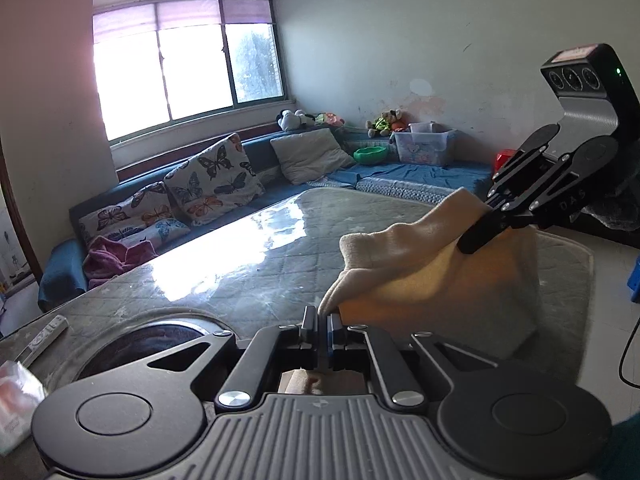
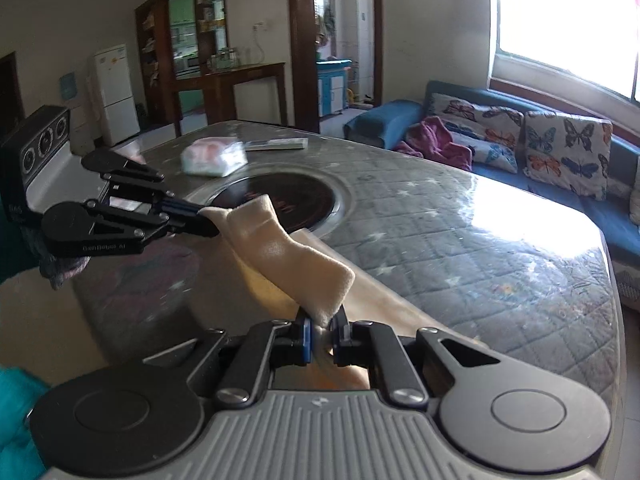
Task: Fold clothes
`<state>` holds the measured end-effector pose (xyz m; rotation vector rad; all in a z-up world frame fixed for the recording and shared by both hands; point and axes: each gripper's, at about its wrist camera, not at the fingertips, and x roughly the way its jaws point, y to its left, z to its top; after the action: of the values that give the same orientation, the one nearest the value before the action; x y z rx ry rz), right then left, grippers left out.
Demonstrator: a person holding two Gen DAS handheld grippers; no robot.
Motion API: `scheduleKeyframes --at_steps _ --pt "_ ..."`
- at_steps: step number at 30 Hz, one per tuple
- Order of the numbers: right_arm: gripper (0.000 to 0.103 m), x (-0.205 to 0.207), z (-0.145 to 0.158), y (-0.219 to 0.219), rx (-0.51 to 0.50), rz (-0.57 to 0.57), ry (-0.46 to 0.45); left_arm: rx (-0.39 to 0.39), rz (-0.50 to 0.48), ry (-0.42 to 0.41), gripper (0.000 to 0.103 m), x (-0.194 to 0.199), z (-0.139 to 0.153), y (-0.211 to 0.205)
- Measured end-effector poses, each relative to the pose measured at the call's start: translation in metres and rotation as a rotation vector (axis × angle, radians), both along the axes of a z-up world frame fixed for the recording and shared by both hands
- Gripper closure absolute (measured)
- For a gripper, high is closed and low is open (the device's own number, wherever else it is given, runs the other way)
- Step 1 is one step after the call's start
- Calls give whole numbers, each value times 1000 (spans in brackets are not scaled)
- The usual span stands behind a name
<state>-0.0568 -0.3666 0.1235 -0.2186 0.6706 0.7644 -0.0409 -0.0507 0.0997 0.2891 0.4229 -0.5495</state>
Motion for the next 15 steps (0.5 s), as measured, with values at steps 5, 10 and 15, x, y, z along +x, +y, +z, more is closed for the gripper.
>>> scheduleKeyframes --at_steps 5,10,15 --pt "95 64 -19 6 -21 -46 30 20 45 64 99 59 -22 -10" --pt "92 110 -65 16 -15 -144 76 42 126 145 98 106 -57 -16" --pt "79 115 -91 11 47 -225 116 41 182 192 94 120 -74 -14"
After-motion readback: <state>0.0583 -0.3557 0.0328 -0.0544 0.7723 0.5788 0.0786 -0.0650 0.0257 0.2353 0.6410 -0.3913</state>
